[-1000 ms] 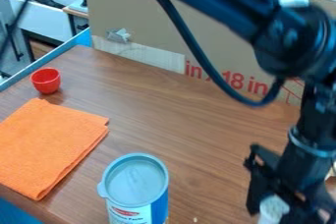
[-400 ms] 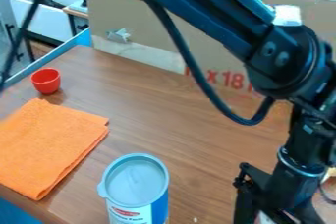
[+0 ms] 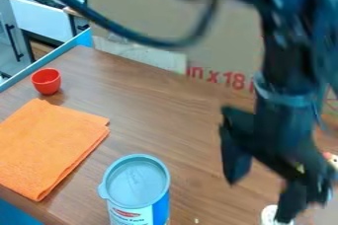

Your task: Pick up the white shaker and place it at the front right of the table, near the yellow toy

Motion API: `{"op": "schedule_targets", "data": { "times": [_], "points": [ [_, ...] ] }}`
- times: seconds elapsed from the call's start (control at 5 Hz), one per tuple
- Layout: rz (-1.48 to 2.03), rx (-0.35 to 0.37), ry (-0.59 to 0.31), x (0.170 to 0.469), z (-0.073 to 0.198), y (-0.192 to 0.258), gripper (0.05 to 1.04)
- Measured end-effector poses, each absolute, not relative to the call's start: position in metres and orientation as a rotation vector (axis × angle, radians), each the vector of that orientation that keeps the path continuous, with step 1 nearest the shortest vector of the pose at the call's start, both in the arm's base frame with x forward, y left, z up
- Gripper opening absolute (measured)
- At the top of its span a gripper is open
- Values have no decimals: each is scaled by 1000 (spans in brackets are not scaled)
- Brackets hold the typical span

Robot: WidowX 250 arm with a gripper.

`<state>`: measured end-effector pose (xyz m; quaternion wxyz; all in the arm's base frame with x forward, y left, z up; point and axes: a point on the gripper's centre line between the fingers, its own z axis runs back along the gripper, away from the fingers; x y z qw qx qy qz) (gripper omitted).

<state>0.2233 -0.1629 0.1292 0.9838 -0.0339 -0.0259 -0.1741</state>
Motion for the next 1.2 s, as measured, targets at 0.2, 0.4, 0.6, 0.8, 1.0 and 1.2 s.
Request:
{"op": "schedule_targets", "data": {
  "times": [0.2, 0.4, 0.6, 0.8, 1.0, 1.2],
  "points": [
    [-270, -76, -102, 209, 166, -125, 1001],
    [-218, 50, -71, 208, 178, -92, 1001],
    [-145, 139, -32, 222, 183, -62, 1001],
    [-99, 18, -22, 254, 149, -38, 1001],
    [17, -9, 29, 257, 135, 12, 1001],
    [89, -2, 76, 251, 125, 54, 1001]
  ]
}}
